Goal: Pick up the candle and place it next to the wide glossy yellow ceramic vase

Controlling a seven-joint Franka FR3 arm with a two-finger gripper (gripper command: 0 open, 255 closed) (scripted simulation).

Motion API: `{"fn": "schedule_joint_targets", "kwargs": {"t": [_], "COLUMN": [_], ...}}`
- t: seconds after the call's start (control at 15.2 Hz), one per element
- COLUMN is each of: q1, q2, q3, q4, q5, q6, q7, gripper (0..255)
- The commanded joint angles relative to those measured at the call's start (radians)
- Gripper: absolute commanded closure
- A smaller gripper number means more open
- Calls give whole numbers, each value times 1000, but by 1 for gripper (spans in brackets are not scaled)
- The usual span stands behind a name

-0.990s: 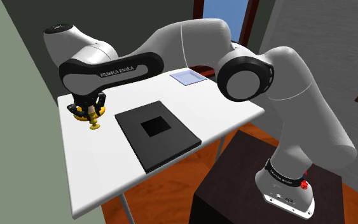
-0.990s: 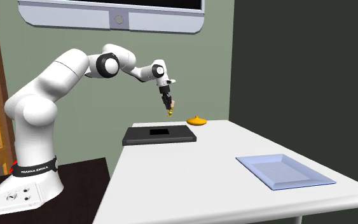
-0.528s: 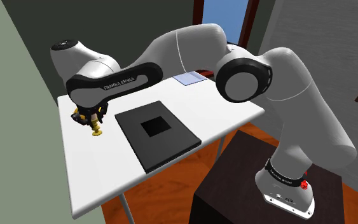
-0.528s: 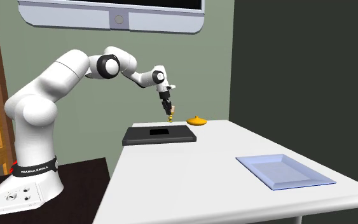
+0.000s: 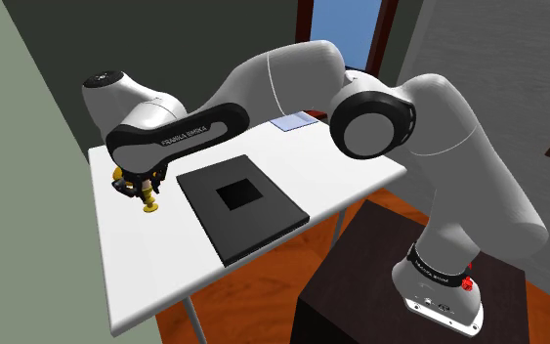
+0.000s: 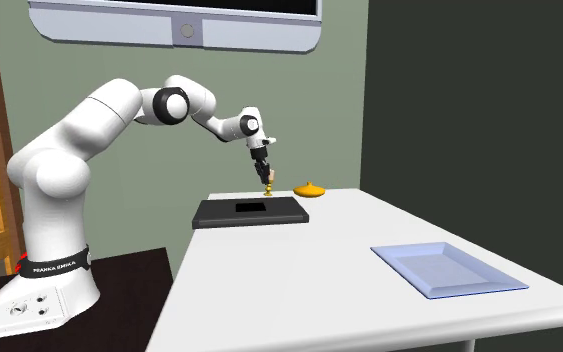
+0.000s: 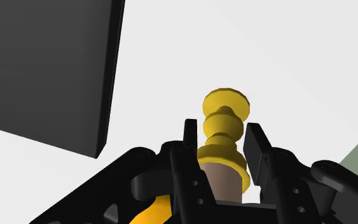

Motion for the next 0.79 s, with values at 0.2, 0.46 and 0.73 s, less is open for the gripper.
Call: {"fn": "schedule_joint_targets", "kwargs": {"t": [0.2,0.46,0.73], "q1": [0,0,10], "q2": [0,0,-56], "q3": [0,0,4], "q4": [0,0,30], "q5": [0,0,4], "q6": [0,0,-86], "q7": [0,0,-3], "gripper": [0,0,0]}}
